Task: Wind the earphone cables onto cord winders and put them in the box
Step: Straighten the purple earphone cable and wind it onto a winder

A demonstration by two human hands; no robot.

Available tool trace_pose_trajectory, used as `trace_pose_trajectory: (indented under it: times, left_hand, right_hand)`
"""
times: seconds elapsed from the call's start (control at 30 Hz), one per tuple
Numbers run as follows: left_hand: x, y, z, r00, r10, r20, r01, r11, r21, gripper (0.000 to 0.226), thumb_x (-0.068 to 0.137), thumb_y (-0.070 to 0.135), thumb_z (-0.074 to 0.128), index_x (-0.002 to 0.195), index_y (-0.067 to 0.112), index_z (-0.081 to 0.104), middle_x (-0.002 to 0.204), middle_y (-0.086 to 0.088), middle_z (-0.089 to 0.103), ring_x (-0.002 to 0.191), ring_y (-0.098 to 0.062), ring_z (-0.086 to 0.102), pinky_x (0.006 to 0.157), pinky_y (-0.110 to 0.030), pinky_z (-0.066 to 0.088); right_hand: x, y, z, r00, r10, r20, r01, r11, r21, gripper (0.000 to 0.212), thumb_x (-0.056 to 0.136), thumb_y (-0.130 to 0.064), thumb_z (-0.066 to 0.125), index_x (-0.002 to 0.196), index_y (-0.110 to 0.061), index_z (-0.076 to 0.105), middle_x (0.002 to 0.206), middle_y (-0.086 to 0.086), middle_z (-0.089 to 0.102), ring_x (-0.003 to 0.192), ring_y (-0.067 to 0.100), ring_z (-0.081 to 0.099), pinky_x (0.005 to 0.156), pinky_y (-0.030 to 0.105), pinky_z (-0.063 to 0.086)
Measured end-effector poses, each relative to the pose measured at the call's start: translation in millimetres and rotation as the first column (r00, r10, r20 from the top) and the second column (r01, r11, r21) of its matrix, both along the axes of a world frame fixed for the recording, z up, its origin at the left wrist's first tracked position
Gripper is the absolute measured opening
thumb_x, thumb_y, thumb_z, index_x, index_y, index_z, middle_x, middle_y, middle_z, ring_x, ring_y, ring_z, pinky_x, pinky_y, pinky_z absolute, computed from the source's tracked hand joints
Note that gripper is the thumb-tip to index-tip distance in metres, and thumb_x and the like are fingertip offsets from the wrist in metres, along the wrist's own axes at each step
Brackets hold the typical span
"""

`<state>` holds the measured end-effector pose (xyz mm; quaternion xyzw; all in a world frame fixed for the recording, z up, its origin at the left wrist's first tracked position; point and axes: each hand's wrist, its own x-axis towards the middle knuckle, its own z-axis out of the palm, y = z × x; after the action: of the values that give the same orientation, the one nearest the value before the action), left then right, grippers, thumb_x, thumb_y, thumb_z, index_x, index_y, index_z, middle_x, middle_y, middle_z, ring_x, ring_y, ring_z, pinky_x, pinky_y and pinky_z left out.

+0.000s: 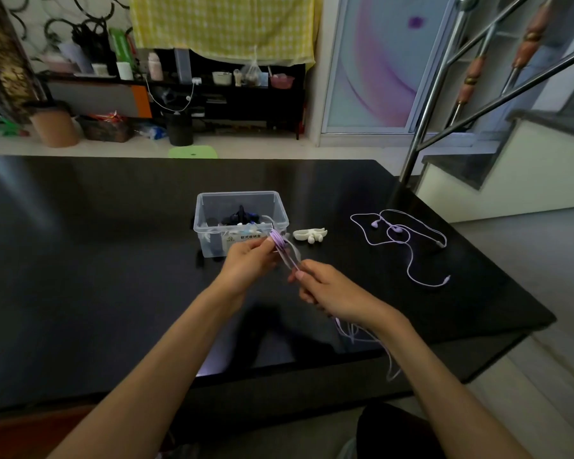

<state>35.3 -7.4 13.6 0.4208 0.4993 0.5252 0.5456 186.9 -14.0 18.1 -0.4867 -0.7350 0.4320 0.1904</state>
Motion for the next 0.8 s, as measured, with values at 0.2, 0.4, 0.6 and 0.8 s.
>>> trace_pose_trajectory:
  times: [0.2,0.4,0.6,0.8]
  left_hand:
    - [-15,10,-7,0.962,0.236,-0.135,-0.220,0.968,0.123,0.024,0.091,0.016,0.060,0.111,0.004,0.058,0.107,-0.012,0.067,0.090,-0.014,0.068,0.076,-0.028,0.058]
    - [-28,11,-18,0.805,-0.020,-0.592,0.077,0.995,0.071,0.011,0.086,0.024,0.066,0.095,0.026,0.061,0.102,-0.005,0.070,0.097,-0.018,0.067,0.089,-0.046,0.053]
    - [-25,7,-6,0.843,0.299,-0.448,-0.200,0.946,0.254,0.013,0.090,0.025,0.063,0.099,0.020,0.055,0.098,0.003,0.064,0.094,-0.015,0.064,0.087,-0.044,0.054]
    - [-38,1,15,0.733,0.623,-0.273,-0.520,0.772,0.366,0.027,0.093,0.021,0.056,0.118,0.012,0.052,0.114,-0.003,0.062,0.099,-0.010,0.060,0.090,-0.033,0.052]
  right_hand:
    - [16,-3,13,0.995,0.087,0.044,-0.085,0.996,-0.032,0.025,0.099,-0.023,0.046,0.112,-0.016,0.065,0.058,-0.004,0.049,0.041,-0.002,0.040,0.044,0.011,0.031]
    - [34,3,20,0.999,0.012,-0.045,-0.006,0.992,0.126,0.014,0.085,-0.033,0.066,0.094,-0.025,0.073,0.082,-0.003,0.072,0.079,0.007,0.066,0.079,0.027,0.053]
    - [54,6,26,0.999,-0.024,0.030,0.026,0.998,-0.056,0.053,0.081,-0.019,0.072,0.128,-0.024,0.050,0.076,0.007,0.063,0.071,0.015,0.064,0.080,0.028,0.055]
    - [77,15,22,0.968,-0.248,0.029,0.250,0.963,-0.100,0.031,0.090,-0.015,0.060,0.121,-0.015,0.057,0.060,-0.005,0.057,0.052,0.002,0.050,0.048,0.014,0.035]
